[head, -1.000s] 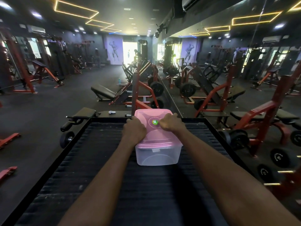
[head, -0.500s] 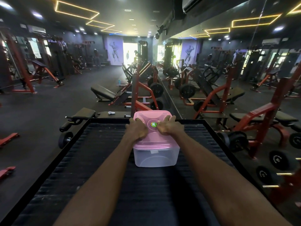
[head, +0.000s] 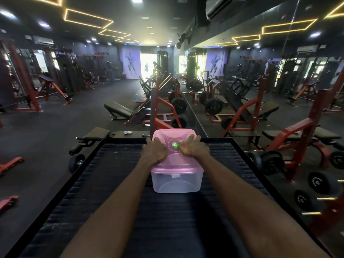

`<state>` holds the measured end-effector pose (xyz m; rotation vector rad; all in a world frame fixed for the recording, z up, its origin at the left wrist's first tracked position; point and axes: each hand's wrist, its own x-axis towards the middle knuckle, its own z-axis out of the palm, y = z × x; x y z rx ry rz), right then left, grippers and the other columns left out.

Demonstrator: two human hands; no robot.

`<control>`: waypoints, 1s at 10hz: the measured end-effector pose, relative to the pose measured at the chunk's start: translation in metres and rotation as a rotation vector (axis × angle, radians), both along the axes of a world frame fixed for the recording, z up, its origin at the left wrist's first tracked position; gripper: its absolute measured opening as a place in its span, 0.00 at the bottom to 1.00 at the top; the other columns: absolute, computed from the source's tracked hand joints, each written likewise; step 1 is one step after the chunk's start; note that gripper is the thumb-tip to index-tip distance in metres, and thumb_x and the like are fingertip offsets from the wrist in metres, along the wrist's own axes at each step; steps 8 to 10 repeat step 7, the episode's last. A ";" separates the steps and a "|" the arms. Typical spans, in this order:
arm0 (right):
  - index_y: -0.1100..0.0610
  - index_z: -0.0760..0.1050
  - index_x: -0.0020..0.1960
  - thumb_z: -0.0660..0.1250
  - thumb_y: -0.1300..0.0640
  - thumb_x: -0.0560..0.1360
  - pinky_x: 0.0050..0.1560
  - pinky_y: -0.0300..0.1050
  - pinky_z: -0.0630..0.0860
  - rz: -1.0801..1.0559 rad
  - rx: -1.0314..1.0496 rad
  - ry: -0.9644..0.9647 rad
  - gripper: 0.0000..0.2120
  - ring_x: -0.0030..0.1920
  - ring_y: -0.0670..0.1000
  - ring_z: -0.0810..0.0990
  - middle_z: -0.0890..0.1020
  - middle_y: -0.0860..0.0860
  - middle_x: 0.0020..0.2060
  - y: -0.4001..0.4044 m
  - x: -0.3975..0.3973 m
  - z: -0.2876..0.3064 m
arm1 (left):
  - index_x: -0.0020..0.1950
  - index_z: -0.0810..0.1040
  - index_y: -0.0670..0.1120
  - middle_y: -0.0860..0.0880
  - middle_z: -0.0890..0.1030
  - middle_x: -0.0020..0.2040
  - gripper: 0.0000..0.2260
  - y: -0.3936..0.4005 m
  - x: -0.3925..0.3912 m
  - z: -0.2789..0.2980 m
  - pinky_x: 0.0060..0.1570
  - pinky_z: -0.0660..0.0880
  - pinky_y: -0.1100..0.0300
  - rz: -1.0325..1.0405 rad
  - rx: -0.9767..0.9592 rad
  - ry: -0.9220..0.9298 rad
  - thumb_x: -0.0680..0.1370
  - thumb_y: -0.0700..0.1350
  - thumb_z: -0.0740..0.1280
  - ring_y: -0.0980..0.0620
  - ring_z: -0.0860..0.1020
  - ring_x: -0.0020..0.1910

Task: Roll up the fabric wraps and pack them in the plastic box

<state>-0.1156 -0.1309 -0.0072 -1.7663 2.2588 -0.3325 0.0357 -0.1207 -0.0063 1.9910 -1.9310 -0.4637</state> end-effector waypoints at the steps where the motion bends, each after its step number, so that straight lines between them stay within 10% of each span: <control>1: 0.59 0.52 0.80 0.55 0.39 0.80 0.69 0.63 0.67 -0.019 -0.102 -0.046 0.37 0.73 0.67 0.66 0.60 0.62 0.77 0.003 -0.001 0.002 | 0.73 0.66 0.40 0.35 0.63 0.74 0.23 0.002 -0.001 0.004 0.66 0.67 0.41 0.025 -0.033 0.014 0.82 0.51 0.54 0.33 0.67 0.69; 6: 0.56 0.77 0.43 0.65 0.53 0.78 0.50 0.55 0.81 -0.054 -0.461 -0.261 0.08 0.45 0.56 0.81 0.81 0.55 0.42 0.028 -0.013 0.033 | 0.62 0.77 0.38 0.38 0.78 0.62 0.15 0.018 0.000 0.040 0.60 0.71 0.48 -0.063 -0.395 0.095 0.79 0.45 0.62 0.40 0.75 0.61; 10: 0.56 0.77 0.41 0.66 0.56 0.78 0.43 0.48 0.80 -0.032 -0.488 -0.289 0.08 0.40 0.53 0.80 0.80 0.53 0.37 0.031 -0.018 0.042 | 0.60 0.78 0.37 0.38 0.80 0.61 0.14 0.023 -0.001 0.044 0.54 0.71 0.53 -0.056 -0.405 0.136 0.80 0.43 0.63 0.41 0.76 0.59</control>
